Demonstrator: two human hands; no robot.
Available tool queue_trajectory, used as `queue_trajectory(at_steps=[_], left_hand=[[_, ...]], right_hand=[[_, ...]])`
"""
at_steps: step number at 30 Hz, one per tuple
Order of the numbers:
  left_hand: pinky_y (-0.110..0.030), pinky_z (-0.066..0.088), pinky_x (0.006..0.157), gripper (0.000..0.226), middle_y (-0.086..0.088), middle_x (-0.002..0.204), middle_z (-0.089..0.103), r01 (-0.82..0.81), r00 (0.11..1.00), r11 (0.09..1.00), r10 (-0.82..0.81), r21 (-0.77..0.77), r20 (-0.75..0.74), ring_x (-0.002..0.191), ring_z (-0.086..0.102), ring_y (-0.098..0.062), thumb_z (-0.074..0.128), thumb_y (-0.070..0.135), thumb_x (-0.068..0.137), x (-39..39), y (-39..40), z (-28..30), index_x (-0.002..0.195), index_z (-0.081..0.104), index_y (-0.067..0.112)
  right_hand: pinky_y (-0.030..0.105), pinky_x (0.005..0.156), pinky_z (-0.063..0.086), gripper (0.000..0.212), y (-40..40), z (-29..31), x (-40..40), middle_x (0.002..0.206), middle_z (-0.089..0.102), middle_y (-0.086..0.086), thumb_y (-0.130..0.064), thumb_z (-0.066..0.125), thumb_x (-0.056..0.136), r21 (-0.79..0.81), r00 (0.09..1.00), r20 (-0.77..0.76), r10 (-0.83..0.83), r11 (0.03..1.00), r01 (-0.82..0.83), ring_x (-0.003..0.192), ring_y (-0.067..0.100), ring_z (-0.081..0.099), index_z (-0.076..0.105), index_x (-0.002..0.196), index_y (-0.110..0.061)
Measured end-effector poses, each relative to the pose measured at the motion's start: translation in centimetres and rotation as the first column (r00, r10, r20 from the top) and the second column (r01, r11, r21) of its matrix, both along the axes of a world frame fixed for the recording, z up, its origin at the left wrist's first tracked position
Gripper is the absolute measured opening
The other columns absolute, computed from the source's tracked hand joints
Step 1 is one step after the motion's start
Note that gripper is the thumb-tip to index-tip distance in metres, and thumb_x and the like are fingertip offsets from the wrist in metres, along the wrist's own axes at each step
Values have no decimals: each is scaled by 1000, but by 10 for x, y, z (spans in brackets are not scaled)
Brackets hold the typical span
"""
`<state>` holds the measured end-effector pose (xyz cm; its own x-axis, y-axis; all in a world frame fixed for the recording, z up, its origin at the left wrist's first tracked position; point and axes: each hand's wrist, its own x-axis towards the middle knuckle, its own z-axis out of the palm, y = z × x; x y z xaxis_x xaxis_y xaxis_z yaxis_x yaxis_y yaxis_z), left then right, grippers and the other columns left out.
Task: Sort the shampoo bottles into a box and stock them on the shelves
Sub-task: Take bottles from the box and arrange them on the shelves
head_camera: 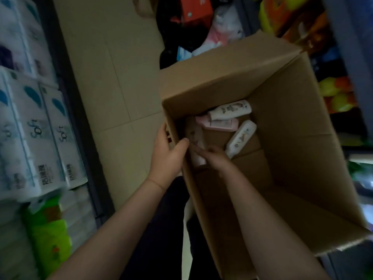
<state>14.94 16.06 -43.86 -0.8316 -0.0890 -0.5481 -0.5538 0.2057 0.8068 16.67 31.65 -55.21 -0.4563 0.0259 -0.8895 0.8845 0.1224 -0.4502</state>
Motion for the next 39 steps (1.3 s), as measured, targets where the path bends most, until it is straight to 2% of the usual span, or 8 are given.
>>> queue_trajectory(at_steps=[6,10,15,20,24,29,35,39], left_hand=[[-33,40,106,59,0,136,47,-4,981,963,-49,-269,-189,126,45,-14,68,36,89,17,42,69,140,44,22],[-17,54,68,25,3,108,66,189,963,972,-156,142,-220,100,65,-14,70,24,92,39,107,172,114,61,20],[-49,58,75,29,-7,91,75,469,828,835,-301,288,-474,86,71,-25,78,37,77,97,202,297,96,70,16],[-33,57,76,30,5,90,75,771,482,618,-407,154,-776,83,71,-11,74,49,67,178,297,413,95,69,38],[-26,58,72,36,10,97,75,907,256,412,-371,88,-893,86,71,-6,80,37,72,249,358,487,106,68,34],[-21,52,90,34,7,114,72,983,136,160,-336,86,-932,110,66,-7,59,48,94,291,402,543,117,67,24],[-42,49,92,19,0,103,65,679,-140,673,-272,-293,-952,101,60,-23,57,19,88,273,443,515,100,71,15],[-43,47,84,20,-4,98,61,505,-266,730,-376,-461,-888,94,57,-28,57,21,82,267,450,499,99,68,14]], right_hand=[[41,93,56,41,59,156,43,119,70,-2,-32,76,84,-222,936,-237,-260,953,208,107,19,69,62,123,-30],[43,100,52,51,100,267,88,124,69,5,-23,75,84,-204,795,-526,-303,952,228,116,25,64,58,133,-21],[16,84,49,27,166,414,174,101,74,-9,-20,75,88,165,624,-777,-90,926,339,93,-3,66,64,109,-32],[32,72,48,47,226,517,271,98,53,-7,-52,70,76,583,517,-811,273,439,683,91,17,57,56,109,-21],[28,65,35,48,258,583,338,91,50,-3,-50,66,71,442,420,-834,358,-21,897,89,22,53,55,101,-14],[31,60,47,59,289,635,397,96,55,-2,-55,70,70,278,363,-851,380,-261,924,87,16,55,53,107,-13],[30,56,43,63,325,671,415,99,55,-1,-50,74,72,217,380,-873,304,-457,863,85,19,57,43,112,-13],[33,54,47,62,344,669,408,94,56,1,-50,75,72,257,436,-867,243,-532,807,81,22,59,40,107,-13]])
